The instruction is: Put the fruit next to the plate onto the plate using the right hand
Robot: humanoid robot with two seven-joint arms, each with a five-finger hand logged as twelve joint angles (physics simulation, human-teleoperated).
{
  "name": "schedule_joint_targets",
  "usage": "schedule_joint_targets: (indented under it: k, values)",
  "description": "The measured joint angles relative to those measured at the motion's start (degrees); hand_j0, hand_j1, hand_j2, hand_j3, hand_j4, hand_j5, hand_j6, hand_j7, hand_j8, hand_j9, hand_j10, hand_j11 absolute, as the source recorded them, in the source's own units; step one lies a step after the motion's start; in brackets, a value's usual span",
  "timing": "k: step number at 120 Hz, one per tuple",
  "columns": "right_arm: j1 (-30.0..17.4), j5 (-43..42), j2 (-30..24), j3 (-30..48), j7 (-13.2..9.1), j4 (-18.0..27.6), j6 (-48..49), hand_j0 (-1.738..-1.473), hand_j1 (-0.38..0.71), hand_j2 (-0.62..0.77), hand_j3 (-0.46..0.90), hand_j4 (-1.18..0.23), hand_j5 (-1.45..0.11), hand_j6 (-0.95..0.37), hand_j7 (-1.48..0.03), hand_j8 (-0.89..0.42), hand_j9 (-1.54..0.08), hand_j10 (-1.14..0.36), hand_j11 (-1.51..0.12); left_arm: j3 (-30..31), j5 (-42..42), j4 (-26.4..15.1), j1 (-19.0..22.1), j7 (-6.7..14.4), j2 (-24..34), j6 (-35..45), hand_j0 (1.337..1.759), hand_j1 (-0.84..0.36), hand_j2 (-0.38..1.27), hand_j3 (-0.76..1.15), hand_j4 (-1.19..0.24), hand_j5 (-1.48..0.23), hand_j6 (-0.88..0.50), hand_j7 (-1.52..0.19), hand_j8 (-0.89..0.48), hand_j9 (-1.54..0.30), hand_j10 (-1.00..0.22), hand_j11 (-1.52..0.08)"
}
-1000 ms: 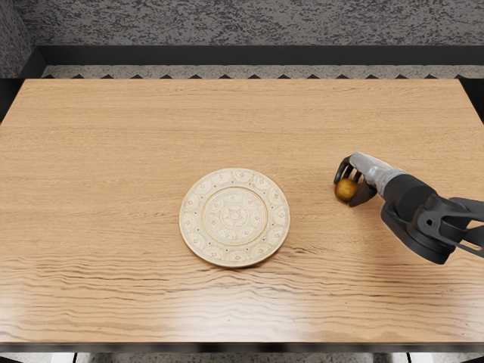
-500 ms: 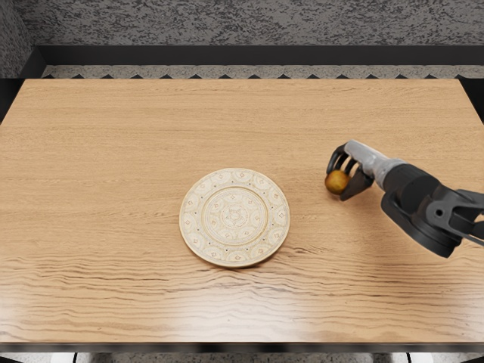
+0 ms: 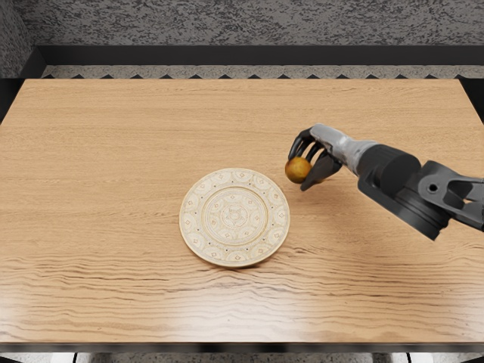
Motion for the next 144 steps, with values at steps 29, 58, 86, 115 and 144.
schedule_joint_targets:
  k: [29, 58, 86, 115, 144]
  values:
    - [3.42, 3.88, 5.06, 0.19, 0.01, -0.14, -0.23, -1.658, 0.38, 0.52, 0.00, -0.66, -1.18, -0.39, -1.09, -0.43, -1.14, -0.59, -1.14, 0.01, 0.00, 0.08, 0.04, 0.00, 0.00, 0.00, 1.658, 0.33, 0.00, 0.00, -0.01, -0.02, -0.01, -0.02, -0.01, -0.02, -0.01, -0.02]
    - [4.64, 5.00, 10.26, 0.20, -0.06, -1.21, -0.27, -1.658, 0.40, 0.56, 0.00, -0.70, -1.18, -0.38, -1.10, -0.42, -1.15, -0.70, -1.15, 0.01, 0.00, 0.09, 0.04, 0.00, 0.00, 0.00, 1.658, 0.33, 0.00, 0.00, -0.01, -0.02, -0.01, -0.02, -0.01, -0.02, -0.01, -0.02]
    - [4.71, 5.27, 13.59, 0.24, -0.04, -2.57, -0.17, -1.656, 0.35, 0.51, 0.00, -0.78, -1.17, -0.43, -1.11, -0.46, -1.15, -0.79, -1.15, 0.01, 0.00, 0.09, 0.04, 0.00, 0.00, 0.00, 1.658, 0.33, 0.00, 0.00, -0.01, -0.02, -0.01, -0.02, -0.01, -0.02, -0.01, -0.02]
    - [5.60, 5.58, 16.26, 0.25, -0.06, -5.23, -0.05, -1.657, -0.01, 0.23, 0.00, -0.41, -0.57, -0.22, -0.54, -0.24, -0.56, -0.39, -0.56, 0.01, 0.01, 0.09, 0.04, 0.00, 0.00, -0.01, 1.658, 0.33, 0.00, 0.00, -0.01, -0.02, -0.01, -0.02, -0.01, -0.02, -0.01, -0.02]
    - [6.35, 11.89, 16.47, 1.02, -0.06, -5.29, 0.86, -1.658, -0.25, 0.07, 0.00, -0.12, -0.17, -0.07, -0.17, -0.07, -0.17, -0.12, -0.17, 0.01, 0.00, 0.09, 0.04, 0.00, 0.00, 0.00, 1.658, 0.33, 0.00, 0.00, -0.01, -0.02, -0.01, -0.02, -0.01, -0.02, -0.01, -0.02]
